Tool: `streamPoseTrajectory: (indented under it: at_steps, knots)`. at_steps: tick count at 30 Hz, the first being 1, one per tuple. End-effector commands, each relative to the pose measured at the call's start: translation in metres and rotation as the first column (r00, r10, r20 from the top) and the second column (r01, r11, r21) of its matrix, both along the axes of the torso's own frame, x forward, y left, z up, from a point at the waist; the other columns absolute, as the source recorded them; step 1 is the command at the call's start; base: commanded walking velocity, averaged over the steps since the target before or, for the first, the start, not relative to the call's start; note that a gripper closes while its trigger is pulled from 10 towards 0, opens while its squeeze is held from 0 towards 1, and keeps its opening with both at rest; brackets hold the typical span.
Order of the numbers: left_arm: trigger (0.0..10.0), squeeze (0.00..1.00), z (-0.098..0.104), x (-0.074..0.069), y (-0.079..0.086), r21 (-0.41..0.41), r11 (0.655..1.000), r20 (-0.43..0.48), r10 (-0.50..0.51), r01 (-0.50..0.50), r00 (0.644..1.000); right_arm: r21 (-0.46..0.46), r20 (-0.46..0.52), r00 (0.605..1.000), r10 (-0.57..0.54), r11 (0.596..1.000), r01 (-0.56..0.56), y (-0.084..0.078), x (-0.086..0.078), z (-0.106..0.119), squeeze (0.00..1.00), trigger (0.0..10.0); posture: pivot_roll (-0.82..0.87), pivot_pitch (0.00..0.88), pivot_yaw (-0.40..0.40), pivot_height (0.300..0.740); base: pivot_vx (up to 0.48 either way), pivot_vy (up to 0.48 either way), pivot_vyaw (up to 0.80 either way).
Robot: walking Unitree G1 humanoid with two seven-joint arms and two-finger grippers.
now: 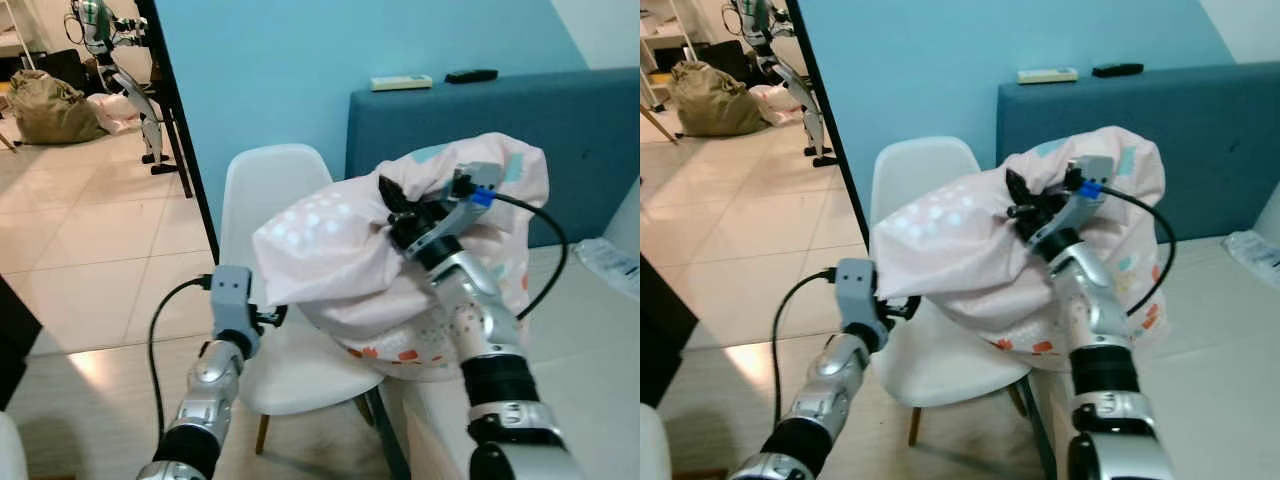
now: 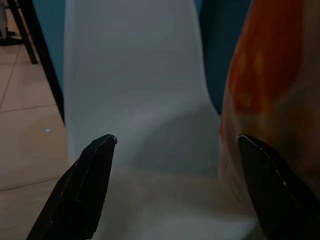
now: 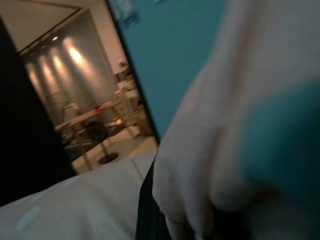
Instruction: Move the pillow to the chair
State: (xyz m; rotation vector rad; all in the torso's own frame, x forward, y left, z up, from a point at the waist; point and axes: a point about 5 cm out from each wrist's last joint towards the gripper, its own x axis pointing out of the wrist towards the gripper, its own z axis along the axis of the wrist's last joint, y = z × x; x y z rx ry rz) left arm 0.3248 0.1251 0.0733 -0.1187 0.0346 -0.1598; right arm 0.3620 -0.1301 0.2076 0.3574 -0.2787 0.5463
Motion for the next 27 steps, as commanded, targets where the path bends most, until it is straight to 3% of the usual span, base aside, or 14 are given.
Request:
streamPoseTrajectory:
  at_steps: [1, 10, 11, 15, 17, 20, 23, 25, 27]
  knots:
    - [10.0, 0.00, -0.002, -0.001, 0.000, -0.009, 1.000, -0.007, 0.001, -0.001, 1.000, -0.004, 0.048, 0.999, -0.005, 1.000, 0.005, -0.003, -0.001, 0.011, 0.00, 10.0, -0.05, 0.000, 0.009, 0.740, 0.360, 0.000, 0.00]
    - [10.0, 0.00, -0.001, -0.001, -0.001, -0.011, 1.000, -0.004, -0.002, 0.002, 1.000, 0.008, 0.058, 0.998, 0.039, 0.999, -0.039, 0.005, -0.004, 0.014, 0.00, 10.0, -0.05, 0.000, 0.008, 0.740, 0.363, 0.000, 0.00]
    - [10.0, 0.00, 0.001, 0.000, -0.002, -0.014, 1.000, 0.000, 0.000, 0.000, 1.000, 0.030, 0.090, 0.992, 0.093, 0.995, -0.096, 0.010, -0.007, 0.024, 0.00, 10.0, -0.05, 0.000, 0.007, 0.740, 0.364, 0.000, 0.00]
    - [10.0, 0.00, 0.005, 0.003, 0.000, -0.026, 0.999, 0.013, 0.032, -0.032, 0.999, 0.097, 0.282, 0.864, 0.418, 0.883, -0.459, 0.034, -0.032, 0.068, 0.00, 10.0, -0.05, 0.000, 0.003, 0.740, 0.182, 0.000, 0.00]
    - [10.0, 0.00, 0.005, 0.003, 0.001, -0.024, 0.999, 0.011, 0.042, -0.042, 0.999, 0.095, 0.302, 0.845, 0.441, 0.868, -0.487, 0.036, -0.030, 0.079, 0.00, 10.0, -0.05, 0.000, -0.001, 0.740, 0.000, 0.000, 0.00]
    - [10.0, 0.00, 0.005, 0.003, 0.002, -0.022, 0.999, 0.010, 0.044, -0.044, 0.999, 0.092, 0.281, 0.874, 0.397, 0.895, -0.437, 0.034, -0.020, 0.082, 0.00, 10.0, -0.04, 0.000, -0.003, 0.740, 0.000, 0.000, 0.00]
    - [10.0, 0.00, 0.003, 0.001, 0.003, -0.021, 0.999, 0.008, 0.048, -0.048, 0.999, 0.010, 0.132, 0.976, 0.171, 0.985, -0.174, 0.021, 0.008, 0.068, 0.00, 10.0, -0.04, 0.000, -0.008, 0.740, 0.000, 0.000, 0.00]
    - [10.0, 0.00, 0.002, 0.000, 0.003, -0.021, 0.999, 0.006, 0.050, -0.049, 0.999, 0.000, 0.087, 0.993, 0.084, 0.996, -0.084, 0.012, 0.016, 0.061, 0.00, 10.0, -0.03, 0.000, -0.012, 0.740, 0.000, 0.000, 0.00]
    - [10.0, 0.00, 0.001, -0.002, 0.003, -0.021, 0.999, 0.004, 0.050, -0.050, 0.999, 0.006, 0.076, 0.994, 0.077, 0.997, -0.077, 0.007, 0.013, 0.059, 0.00, 10.0, -0.03, 0.000, -0.010, 0.740, 0.000, 0.000, 0.00]
